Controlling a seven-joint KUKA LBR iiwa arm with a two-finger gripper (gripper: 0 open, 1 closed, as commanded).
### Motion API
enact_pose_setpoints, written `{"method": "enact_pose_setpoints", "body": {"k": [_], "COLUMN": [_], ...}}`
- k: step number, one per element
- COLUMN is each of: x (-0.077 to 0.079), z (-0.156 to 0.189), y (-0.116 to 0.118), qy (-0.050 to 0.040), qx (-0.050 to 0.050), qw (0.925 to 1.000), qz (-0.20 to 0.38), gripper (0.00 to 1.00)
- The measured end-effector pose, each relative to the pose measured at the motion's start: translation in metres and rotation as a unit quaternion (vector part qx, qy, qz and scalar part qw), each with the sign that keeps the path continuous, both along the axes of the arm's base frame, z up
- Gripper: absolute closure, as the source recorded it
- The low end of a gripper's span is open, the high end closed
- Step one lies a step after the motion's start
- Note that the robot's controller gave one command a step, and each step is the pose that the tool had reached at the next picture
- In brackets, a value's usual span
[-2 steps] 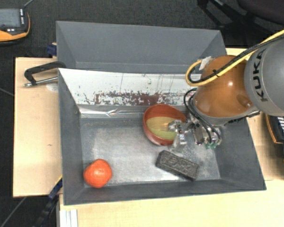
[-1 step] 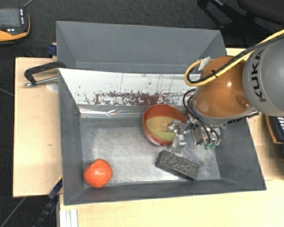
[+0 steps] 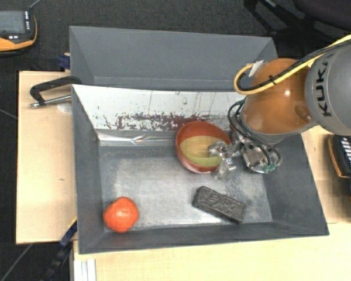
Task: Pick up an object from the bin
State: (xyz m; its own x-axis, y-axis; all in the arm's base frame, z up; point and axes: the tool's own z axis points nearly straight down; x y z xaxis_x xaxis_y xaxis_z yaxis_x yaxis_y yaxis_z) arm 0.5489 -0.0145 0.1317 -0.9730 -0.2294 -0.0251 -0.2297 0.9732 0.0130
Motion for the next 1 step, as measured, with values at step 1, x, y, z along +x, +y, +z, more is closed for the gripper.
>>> {"method": "enact_pose_setpoints", "body": {"k": [1], "x": [0.0479], "z": [0.0828], "y": [0.0341], "qy": [-0.0082], "qx": [-0.004], "qw": [0.9821], "qz": [0.188], "gripper": [1.00]}}
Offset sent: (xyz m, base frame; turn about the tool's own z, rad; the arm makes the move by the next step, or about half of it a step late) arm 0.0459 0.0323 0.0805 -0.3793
